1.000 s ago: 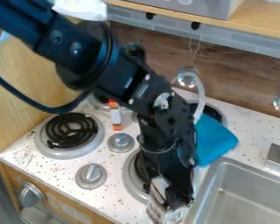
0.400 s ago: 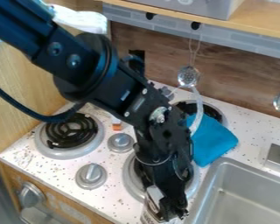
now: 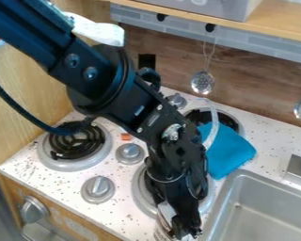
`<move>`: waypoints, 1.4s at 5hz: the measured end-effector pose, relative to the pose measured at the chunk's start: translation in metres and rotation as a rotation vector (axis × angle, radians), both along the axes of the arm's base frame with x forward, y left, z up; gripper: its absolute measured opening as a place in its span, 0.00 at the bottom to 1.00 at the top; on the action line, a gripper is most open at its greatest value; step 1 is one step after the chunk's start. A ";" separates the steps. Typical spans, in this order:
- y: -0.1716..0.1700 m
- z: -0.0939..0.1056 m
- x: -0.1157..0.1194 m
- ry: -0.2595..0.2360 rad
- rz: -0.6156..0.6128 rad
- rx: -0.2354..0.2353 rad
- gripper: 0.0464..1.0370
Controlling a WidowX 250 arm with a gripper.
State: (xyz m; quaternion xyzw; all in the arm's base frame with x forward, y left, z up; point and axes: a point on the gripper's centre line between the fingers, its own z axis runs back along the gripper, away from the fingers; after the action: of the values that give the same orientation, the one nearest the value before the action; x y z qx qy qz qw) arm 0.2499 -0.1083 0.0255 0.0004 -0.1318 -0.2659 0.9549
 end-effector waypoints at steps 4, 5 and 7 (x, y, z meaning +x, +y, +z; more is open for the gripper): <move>-0.004 -0.001 0.013 0.021 0.027 0.013 0.97; -0.003 -0.001 0.012 0.028 0.027 0.017 0.97; -0.001 0.032 0.011 -0.010 0.044 0.002 0.96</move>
State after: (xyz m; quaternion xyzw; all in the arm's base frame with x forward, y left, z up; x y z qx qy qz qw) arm 0.2607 -0.1095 0.0577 0.0056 -0.1365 -0.2449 0.9599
